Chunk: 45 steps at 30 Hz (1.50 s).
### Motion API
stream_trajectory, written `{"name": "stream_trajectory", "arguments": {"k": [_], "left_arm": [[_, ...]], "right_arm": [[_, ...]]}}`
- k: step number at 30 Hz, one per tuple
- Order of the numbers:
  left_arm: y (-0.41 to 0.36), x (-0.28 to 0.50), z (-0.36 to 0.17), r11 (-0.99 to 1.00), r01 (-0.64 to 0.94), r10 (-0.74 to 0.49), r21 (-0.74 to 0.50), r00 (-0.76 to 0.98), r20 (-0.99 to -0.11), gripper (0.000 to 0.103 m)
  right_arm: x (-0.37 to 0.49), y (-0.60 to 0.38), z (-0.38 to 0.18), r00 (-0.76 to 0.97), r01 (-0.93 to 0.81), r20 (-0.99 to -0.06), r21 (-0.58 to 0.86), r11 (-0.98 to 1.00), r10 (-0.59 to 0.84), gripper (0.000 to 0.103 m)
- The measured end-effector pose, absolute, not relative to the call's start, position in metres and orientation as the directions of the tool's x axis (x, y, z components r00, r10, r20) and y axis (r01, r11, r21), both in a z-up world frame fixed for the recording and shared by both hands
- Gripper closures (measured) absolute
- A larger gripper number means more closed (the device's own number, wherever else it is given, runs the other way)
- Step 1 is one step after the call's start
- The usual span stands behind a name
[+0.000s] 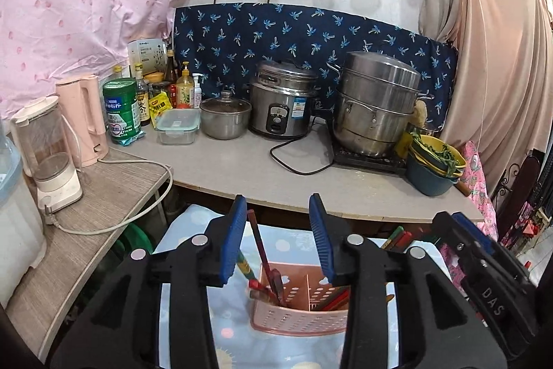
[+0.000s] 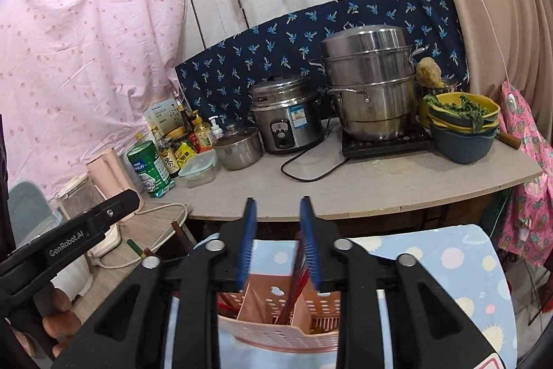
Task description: Organize utensils
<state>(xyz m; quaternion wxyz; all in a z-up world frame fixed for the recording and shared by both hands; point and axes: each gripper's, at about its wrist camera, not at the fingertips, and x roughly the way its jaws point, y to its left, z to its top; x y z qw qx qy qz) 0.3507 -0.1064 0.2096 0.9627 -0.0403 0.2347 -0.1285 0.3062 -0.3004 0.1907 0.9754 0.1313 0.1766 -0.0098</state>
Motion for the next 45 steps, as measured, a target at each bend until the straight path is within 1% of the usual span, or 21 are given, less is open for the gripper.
{"name": "stream_trajectory", "arguments": {"k": [2,4,7,9,12,14,19,23,26,28,32,38,45], "left_arm": [[-0.105,0.34,0.211,0.967,0.226,-0.254,-0.115,0.861,-0.44,0.063],[-0.103,0.328,0.213,0.971,0.22,-0.237,-0.089,0.869,-0.434,0.049],[-0.1,0.307,0.212,0.975,0.217,-0.22,-0.057,0.872,-0.437,0.044],[-0.098,0.296,0.21,0.975,0.216,-0.213,-0.046,0.867,-0.45,0.043],[-0.091,0.275,0.202,0.978,0.21,-0.193,-0.017,0.86,-0.473,0.042],[-0.085,0.257,0.192,0.98,0.201,-0.169,0.011,0.853,-0.495,0.04],[-0.075,0.22,0.169,0.98,0.193,-0.137,0.049,0.831,-0.54,0.037],[-0.069,0.193,0.151,0.98,0.184,-0.113,0.072,0.819,-0.562,0.033],[-0.066,0.176,0.144,0.981,0.18,-0.104,0.076,0.81,-0.577,0.032],[-0.063,0.168,0.139,0.982,0.177,-0.102,0.071,0.802,-0.589,0.028],[-0.059,0.152,0.13,0.982,0.172,-0.091,0.073,0.78,-0.619,0.027],[-0.05,0.139,0.124,0.983,0.17,-0.086,0.062,0.741,-0.666,0.027],[-0.046,0.144,0.125,0.986,0.154,-0.065,0.068,0.72,-0.691,0.027]], "right_arm": [[0.297,-0.298,0.194,0.938,0.067,-0.346,0.242,0.968,0.021,0.069],[0.288,-0.297,0.196,0.936,0.069,-0.351,0.24,0.968,0.02,0.065],[0.27,-0.295,0.199,0.933,0.069,-0.359,0.246,0.967,0.024,0.061],[0.257,-0.292,0.198,0.93,0.072,-0.368,0.24,0.968,0.022,0.059],[0.233,-0.285,0.193,0.922,0.075,-0.387,0.234,0.969,0.022,0.051],[0.212,-0.281,0.189,0.92,0.079,-0.391,0.228,0.97,0.017,0.044],[0.167,-0.267,0.171,0.903,0.11,-0.428,0.169,0.98,-0.028,0.037],[0.136,-0.256,0.158,0.888,0.124,-0.457,0.131,0.984,-0.051,0.035],[0.117,-0.249,0.151,0.88,0.136,-0.471,0.123,0.983,-0.063,0.034],[0.106,-0.244,0.146,0.871,0.144,-0.487,0.131,0.981,-0.063,0.032],[0.09,-0.239,0.135,0.848,0.163,-0.527,0.157,0.974,-0.057,0.029],[0.076,-0.234,0.122,0.802,0.17,-0.596,0.184,0.968,-0.027,0.029],[0.071,-0.223,0.123,0.781,0.166,-0.623,0.158,0.973,-0.032,0.027]]}}
